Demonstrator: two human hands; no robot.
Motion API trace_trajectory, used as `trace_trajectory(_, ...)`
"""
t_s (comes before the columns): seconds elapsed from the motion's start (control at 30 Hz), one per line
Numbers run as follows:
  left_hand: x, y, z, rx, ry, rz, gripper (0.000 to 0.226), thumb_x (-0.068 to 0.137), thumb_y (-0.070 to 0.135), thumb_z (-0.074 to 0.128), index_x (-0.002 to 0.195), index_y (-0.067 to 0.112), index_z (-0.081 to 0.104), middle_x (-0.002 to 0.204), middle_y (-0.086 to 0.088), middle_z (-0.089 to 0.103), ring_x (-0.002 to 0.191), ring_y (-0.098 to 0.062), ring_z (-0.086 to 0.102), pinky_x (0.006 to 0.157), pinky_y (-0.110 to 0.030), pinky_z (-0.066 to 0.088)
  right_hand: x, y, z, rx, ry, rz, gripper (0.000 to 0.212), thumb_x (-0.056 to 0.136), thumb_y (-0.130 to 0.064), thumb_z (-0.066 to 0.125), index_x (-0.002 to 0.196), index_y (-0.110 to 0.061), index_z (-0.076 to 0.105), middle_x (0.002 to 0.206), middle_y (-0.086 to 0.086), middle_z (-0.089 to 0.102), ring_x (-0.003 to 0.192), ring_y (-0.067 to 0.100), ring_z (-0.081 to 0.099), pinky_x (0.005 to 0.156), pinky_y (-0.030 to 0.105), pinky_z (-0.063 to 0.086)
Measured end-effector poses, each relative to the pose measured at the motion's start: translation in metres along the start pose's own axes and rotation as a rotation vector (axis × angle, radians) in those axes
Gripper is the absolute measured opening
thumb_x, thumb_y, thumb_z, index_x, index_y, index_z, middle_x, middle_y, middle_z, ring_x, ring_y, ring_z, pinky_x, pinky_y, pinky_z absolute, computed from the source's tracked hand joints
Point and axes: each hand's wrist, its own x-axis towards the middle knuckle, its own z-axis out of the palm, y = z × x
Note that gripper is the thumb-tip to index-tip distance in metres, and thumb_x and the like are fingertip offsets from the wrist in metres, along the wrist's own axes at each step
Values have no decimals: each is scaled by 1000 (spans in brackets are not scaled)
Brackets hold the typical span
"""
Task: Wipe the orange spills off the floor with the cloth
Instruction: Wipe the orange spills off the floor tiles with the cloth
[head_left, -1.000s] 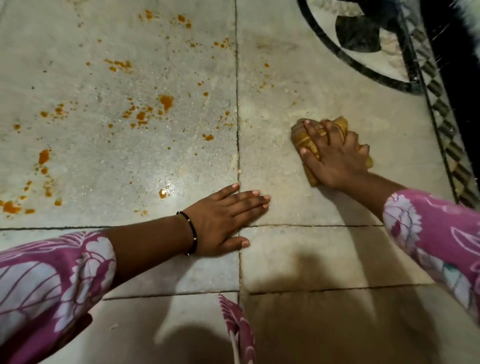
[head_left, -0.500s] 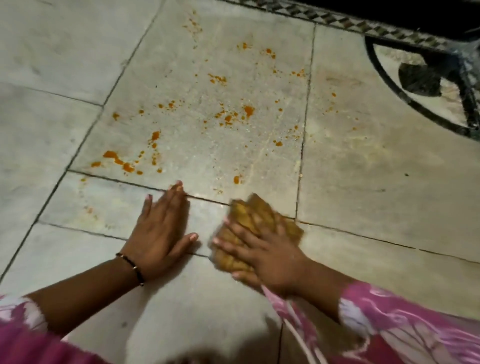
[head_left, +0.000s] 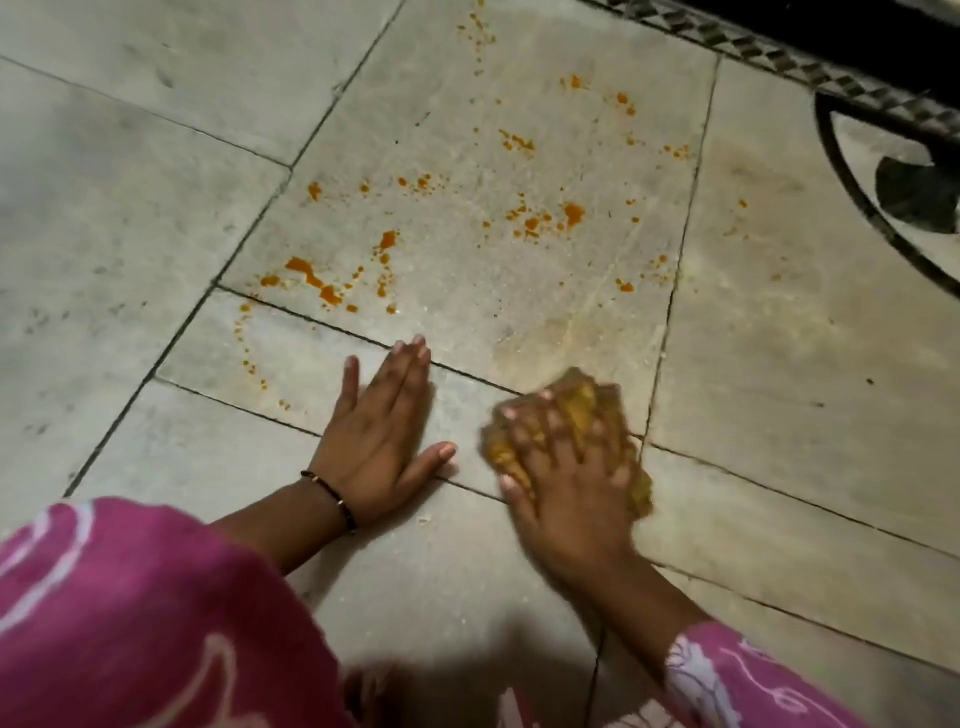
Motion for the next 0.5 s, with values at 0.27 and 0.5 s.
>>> trace_trajectory(0.27,19,11,29,97,-63,5,87,88,64,24,149,3,9,158,-14,3,145,-25,-3,115,-47,-2,125,35,-22,108,-29,27,60,86,-63,25,144,-51,15,159,-13,5,144,32,7,110,59,6)
trace_trajectory(0.5,20,16,29,87,-88,-6,86,88,63,24,149,5,9,158,-12,3,146,-23,-2,117,-48,2,2,8,3,25,-14,404,64,84,-55,29,146,-38,25,155,3,28,133,42,24,101,68,24)
